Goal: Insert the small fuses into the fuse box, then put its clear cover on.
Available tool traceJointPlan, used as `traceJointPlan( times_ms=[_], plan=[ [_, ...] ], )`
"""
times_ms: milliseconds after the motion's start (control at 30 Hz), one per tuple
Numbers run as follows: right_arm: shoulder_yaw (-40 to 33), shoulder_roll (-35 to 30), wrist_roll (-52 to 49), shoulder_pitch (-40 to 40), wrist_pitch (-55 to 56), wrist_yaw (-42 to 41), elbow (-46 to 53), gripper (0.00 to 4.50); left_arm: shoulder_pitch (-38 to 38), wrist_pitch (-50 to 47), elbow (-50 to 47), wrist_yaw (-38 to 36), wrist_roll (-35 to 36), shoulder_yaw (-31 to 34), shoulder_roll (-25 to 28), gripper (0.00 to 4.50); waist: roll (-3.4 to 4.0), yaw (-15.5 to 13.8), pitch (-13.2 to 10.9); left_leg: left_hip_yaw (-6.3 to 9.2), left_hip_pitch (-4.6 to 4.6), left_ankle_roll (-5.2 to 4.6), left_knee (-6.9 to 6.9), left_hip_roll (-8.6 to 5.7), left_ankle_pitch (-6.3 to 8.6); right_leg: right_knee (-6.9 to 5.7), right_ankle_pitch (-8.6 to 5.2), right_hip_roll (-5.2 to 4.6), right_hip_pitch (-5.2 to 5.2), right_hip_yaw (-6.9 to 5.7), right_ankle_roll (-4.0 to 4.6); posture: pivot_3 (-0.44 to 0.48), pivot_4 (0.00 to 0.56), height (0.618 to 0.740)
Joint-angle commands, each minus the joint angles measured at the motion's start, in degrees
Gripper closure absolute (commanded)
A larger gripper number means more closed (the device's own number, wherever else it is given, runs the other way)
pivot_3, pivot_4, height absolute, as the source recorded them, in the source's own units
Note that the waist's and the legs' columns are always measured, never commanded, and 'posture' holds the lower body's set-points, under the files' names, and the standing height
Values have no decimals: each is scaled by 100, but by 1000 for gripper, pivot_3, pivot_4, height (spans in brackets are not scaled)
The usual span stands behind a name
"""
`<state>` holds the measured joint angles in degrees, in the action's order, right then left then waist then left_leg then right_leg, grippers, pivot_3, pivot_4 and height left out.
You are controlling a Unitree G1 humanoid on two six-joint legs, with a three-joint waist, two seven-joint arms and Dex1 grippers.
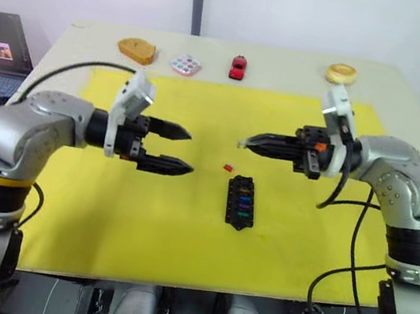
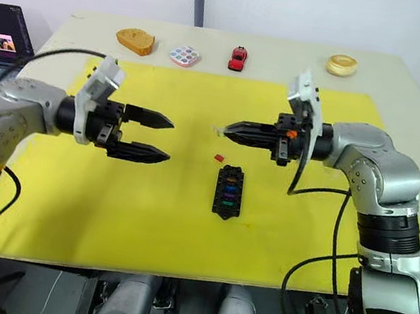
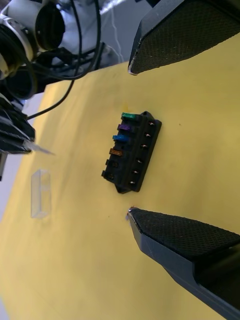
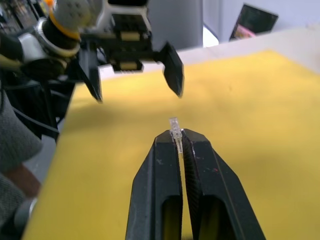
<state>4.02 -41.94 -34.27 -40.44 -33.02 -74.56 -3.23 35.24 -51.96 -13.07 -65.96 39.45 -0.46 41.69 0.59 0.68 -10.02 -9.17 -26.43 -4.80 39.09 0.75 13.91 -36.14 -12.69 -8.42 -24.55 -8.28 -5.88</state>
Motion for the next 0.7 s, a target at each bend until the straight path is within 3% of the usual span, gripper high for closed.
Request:
traceJointPlan(
  times_ms=[33, 700],
  plan=[
    [118, -79, 471, 158, 773, -423, -367, 4500, -162, 288, -278, 50, -39, -110, -79, 20, 0, 1, 0, 0, 0, 0, 0, 0, 0, 0, 0, 0, 0, 0, 0, 0, 150, 740],
    [181, 321, 1001, 724, 1353, -488, -520, 4500, -538, 728, -129, -37, -390, -547, -159, 20, 0, 0, 0, 3, 2, 16, 0, 1, 7, -1, 0, -7, -1, -1, 2, 0, 150, 740]
  ],
)
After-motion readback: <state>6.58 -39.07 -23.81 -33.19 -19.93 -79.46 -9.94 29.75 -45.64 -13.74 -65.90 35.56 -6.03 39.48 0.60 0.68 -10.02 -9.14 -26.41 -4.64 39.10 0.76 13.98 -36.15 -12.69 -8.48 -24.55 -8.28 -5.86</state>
